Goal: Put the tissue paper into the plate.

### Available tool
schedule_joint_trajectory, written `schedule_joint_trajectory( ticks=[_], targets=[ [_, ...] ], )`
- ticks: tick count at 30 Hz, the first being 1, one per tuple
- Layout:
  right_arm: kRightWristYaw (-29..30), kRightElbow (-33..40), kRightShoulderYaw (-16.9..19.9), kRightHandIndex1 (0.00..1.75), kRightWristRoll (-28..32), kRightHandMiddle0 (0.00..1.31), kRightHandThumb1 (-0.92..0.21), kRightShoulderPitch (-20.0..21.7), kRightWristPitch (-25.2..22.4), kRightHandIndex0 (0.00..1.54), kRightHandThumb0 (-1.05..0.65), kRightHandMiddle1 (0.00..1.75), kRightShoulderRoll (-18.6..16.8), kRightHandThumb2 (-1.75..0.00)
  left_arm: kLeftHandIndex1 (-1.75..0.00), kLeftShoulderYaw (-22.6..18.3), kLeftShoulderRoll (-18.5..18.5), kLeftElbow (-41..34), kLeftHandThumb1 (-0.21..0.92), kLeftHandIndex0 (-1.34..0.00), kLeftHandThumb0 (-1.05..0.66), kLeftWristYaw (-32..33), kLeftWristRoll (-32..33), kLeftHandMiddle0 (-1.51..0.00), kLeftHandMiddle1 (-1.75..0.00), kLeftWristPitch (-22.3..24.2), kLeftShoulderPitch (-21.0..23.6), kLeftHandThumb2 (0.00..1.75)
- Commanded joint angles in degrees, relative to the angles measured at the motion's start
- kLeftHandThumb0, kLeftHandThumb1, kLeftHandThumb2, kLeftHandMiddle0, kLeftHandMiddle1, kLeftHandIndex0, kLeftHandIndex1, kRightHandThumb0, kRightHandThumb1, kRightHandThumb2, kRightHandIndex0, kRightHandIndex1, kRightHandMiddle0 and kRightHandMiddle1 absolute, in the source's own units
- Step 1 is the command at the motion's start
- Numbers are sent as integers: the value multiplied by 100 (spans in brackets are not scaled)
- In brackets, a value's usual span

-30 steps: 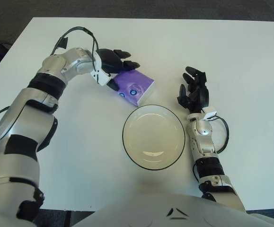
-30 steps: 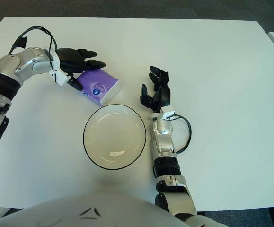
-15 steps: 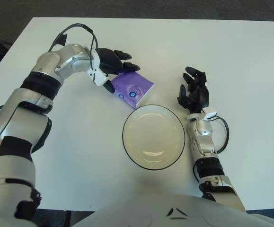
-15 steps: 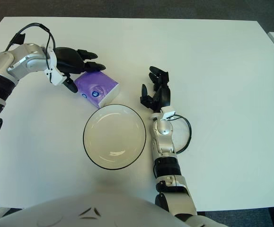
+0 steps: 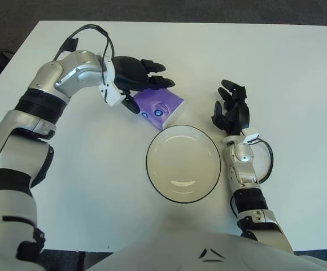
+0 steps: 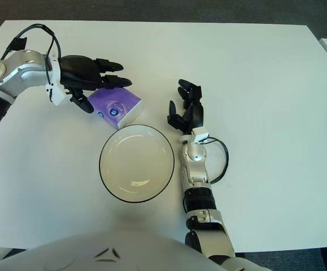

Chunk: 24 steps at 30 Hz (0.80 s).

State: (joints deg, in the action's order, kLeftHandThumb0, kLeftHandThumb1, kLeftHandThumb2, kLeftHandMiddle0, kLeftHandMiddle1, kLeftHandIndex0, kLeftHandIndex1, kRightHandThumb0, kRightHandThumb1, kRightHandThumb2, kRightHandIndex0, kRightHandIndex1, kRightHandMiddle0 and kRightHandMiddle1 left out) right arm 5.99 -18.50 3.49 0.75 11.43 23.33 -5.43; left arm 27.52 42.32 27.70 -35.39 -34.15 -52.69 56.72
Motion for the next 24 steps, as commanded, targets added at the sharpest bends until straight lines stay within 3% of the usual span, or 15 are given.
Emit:
schedule_joint_trajectory(
  ticks=[1,12,24],
  targets=[
    [46,-475,80,72,44,0,-69,-461,-333,39,-41,107,-10,-81,0,-99,53,-107,92,0,-105,50,113,0,0,-123,-132,55],
    [69,-545,82,71,31,0,-68,-406,-303,36,-38,106,-19,-82,0,-126,-25,-203,92,0,-105,-21,294,0,0,-144,-250,55],
    [95,-547,81,70,34,0,-69,-428,-266,38,-39,103,-19,-82,0,-176,-184,-102,92,0,-105,581,-115,0,0,-297,-461,65]
  ],
)
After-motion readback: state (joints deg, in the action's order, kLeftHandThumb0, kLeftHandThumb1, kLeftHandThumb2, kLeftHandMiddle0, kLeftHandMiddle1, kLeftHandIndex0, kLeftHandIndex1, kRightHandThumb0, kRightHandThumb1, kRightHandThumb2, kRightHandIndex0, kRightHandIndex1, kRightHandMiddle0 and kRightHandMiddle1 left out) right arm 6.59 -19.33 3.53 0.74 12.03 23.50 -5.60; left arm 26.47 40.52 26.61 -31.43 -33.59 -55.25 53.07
